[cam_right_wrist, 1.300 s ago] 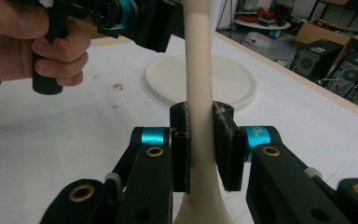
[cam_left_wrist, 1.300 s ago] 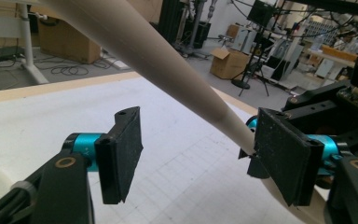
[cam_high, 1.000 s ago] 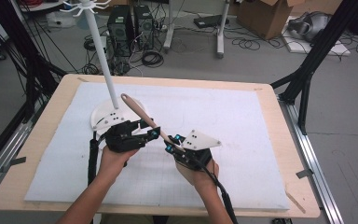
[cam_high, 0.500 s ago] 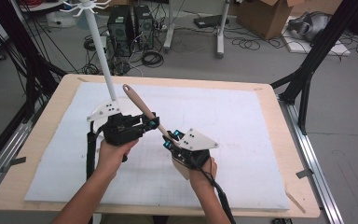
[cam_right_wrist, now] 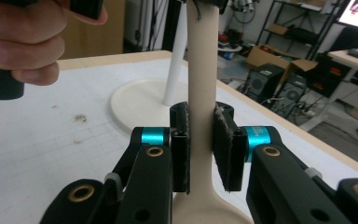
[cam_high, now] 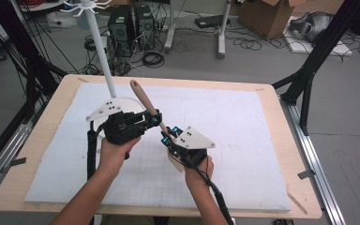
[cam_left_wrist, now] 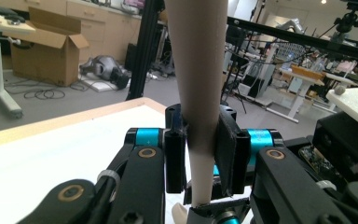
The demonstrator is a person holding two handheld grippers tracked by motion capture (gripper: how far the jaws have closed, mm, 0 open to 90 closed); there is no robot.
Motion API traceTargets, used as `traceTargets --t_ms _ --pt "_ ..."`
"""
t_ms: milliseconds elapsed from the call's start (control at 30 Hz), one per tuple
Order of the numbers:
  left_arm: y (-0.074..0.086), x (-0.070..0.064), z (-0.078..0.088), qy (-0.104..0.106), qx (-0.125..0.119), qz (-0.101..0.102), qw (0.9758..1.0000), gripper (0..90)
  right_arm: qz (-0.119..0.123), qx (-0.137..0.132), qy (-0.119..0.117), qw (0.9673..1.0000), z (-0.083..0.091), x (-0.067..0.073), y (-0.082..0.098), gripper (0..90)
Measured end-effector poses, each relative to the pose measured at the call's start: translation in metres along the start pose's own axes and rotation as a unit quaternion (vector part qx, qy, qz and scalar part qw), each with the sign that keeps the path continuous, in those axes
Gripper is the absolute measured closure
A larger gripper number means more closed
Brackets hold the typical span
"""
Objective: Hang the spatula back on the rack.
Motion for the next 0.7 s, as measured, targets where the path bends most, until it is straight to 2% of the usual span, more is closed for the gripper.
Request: traceTargets --t_ms 67,167,267,300,367,400,500,567,633,700 --pt "-0.001 -0.001 0.0 0.003 0.002 -0.005 1.0 75.6 0.006 -0.007 0.003 1.0 -0.001 -0.001 -0.001 77.8" --pt "-0.004 -0.003 0.0 0.011 0.003 -0.015 0.9998 75.9 -0.003 -0.01 -0.001 0.9999 0.001 -0.001 -0.001 77.7" --pt "-0.01 -0.005 0.0 0.026 0.005 -0.023 0.9994 76.1 -0.004 -0.026 -0.006 0.9996 0.003 -0.001 -0.004 76.3" --pt "-0.012 -0.005 0.001 0.029 0.009 -0.033 0.999 76.2 0.0 -0.035 -0.006 0.9994 0.004 -0.002 -0.005 74.0" --pt "-0.016 -0.005 0.003 0.03 0.013 -0.044 0.9985 76.3 -0.007 -0.052 0.007 0.9986 0.01 -0.003 -0.008 61.1" --pt "-0.018 -0.005 0.005 0.031 0.016 -0.051 0.9981 76.4 -0.004 -0.065 0.01 0.9978 0.011 -0.005 -0.009 58.3" --pt "-0.025 -0.003 0.012 0.036 0.018 -0.06 0.9974 76.4 -0.009 -0.079 0.023 0.9966 0.021 -0.016 -0.011 48.0" --pt "-0.03 0.0 0.019 0.035 0.02 -0.069 0.9968 76.4 -0.007 -0.075 0.028 0.9968 0.026 -0.024 -0.008 45.2" --pt "-0.034 0.003 0.025 0.033 0.023 -0.079 0.9961 76.4 -0.012 -0.058 0.04 0.9974 0.033 -0.032 -0.003 41.8" --pt "-0.038 0.006 0.031 0.029 0.023 -0.084 0.9957 76.5 -0.014 -0.051 0.046 0.9975 0.039 -0.043 0.004 41.9"
Point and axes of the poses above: each handheld gripper's, and its own axes: z roughly backward along the jaws, y roughly out of its underside, x roughly to its left, the point moved 4 cm from there along -z, roughly forward along the jaws, and after that the axes turned 10 degrees about y, right-handed, at the moved point
